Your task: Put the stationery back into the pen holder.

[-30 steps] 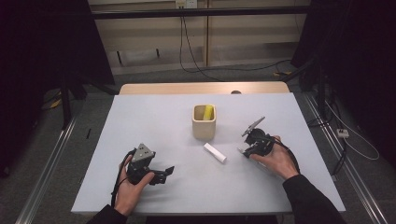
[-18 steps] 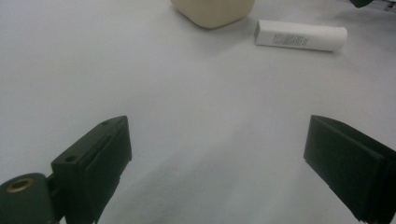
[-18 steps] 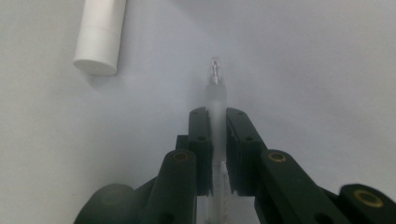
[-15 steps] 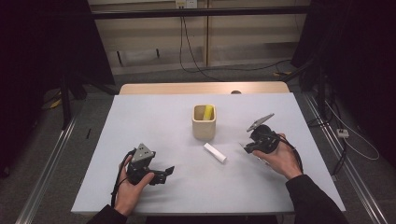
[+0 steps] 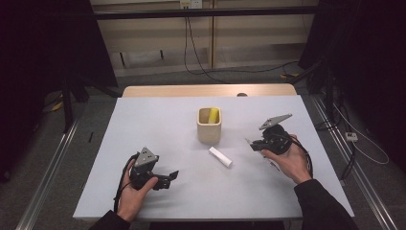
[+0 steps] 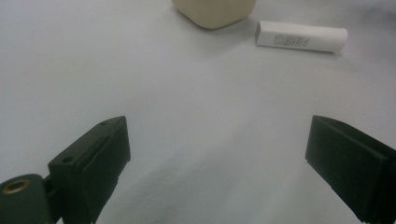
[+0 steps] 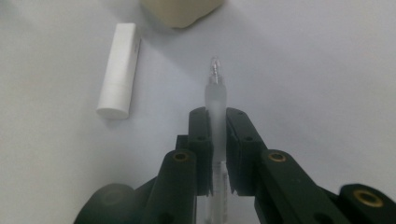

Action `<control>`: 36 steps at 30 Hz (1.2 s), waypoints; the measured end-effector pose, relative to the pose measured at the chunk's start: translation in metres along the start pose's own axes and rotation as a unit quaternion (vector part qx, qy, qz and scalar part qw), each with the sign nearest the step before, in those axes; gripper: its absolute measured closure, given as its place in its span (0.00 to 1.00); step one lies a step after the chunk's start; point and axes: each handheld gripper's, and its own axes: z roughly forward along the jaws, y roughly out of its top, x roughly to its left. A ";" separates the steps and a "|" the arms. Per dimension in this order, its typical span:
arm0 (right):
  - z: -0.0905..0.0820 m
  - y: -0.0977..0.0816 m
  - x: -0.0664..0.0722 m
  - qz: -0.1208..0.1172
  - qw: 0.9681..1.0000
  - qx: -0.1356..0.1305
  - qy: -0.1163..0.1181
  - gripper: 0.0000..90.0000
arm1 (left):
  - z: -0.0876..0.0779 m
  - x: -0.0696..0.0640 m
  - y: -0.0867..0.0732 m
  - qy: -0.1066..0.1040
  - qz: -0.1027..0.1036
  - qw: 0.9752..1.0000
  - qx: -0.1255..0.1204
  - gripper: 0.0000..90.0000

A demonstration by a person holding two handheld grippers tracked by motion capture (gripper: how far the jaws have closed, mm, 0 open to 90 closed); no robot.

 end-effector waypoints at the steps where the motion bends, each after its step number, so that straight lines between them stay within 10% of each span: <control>1: -0.001 0.000 -0.001 0.005 1.000 -0.006 0.001 0.91 | 0.000 0.000 0.000 0.000 0.000 1.000 0.000 0.07; 36: -0.026 0.056 0.012 -0.006 0.978 -0.209 0.006 0.91 | -0.004 0.003 0.000 -0.002 -0.014 1.000 -0.008 0.07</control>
